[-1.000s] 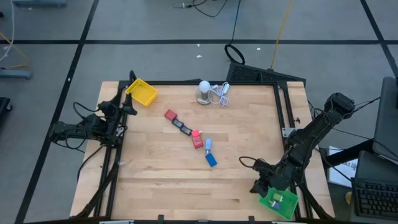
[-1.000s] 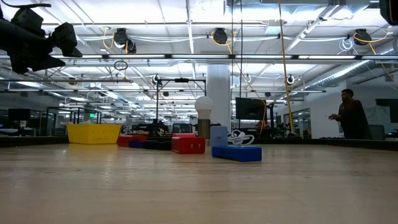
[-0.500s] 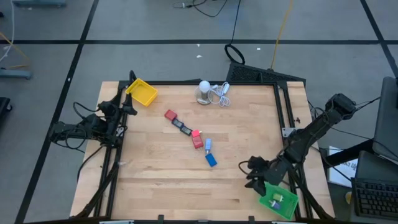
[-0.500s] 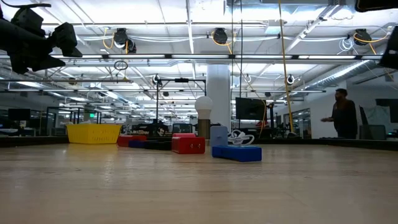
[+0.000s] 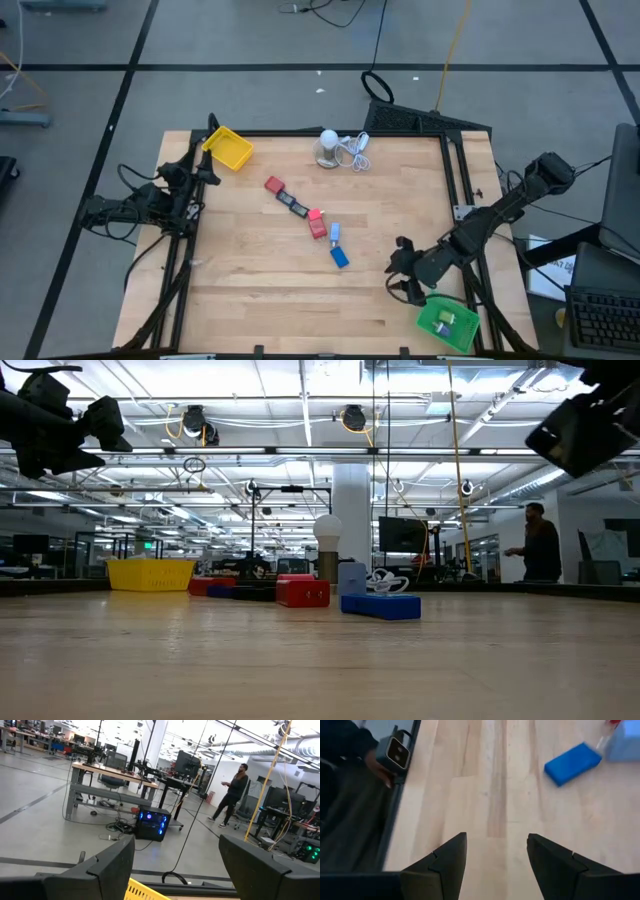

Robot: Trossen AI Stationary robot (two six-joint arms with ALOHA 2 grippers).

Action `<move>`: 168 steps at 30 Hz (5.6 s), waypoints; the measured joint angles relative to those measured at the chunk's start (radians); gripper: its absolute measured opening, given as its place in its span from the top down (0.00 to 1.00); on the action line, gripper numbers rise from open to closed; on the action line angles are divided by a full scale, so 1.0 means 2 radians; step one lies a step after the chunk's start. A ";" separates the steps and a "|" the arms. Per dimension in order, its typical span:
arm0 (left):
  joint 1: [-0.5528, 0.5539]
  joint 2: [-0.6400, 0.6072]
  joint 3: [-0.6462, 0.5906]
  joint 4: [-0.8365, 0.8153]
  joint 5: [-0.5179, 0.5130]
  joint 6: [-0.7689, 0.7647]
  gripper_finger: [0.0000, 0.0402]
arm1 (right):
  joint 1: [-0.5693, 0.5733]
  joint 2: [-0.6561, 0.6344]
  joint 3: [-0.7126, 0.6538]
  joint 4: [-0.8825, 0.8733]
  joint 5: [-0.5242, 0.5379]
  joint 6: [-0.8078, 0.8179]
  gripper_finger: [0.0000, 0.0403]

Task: Pick & Place Office items
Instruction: Put the blue digital clock into the yellow bin

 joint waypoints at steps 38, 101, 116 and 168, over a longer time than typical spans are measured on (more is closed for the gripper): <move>0.000 0.000 0.000 0.000 0.000 0.000 0.27 | -0.128 0.081 -0.129 0.592 0.035 -0.159 0.47; 0.000 0.000 0.000 0.000 0.000 0.000 0.27 | -0.170 0.190 0.126 -0.040 0.029 -0.123 0.63; 0.000 0.000 0.000 0.000 0.000 0.000 0.27 | -0.190 0.049 -0.015 0.242 0.096 -0.307 0.62; -0.003 0.220 0.003 0.111 0.563 -0.287 0.27 | -0.347 0.097 -0.045 0.437 -0.081 -0.396 0.60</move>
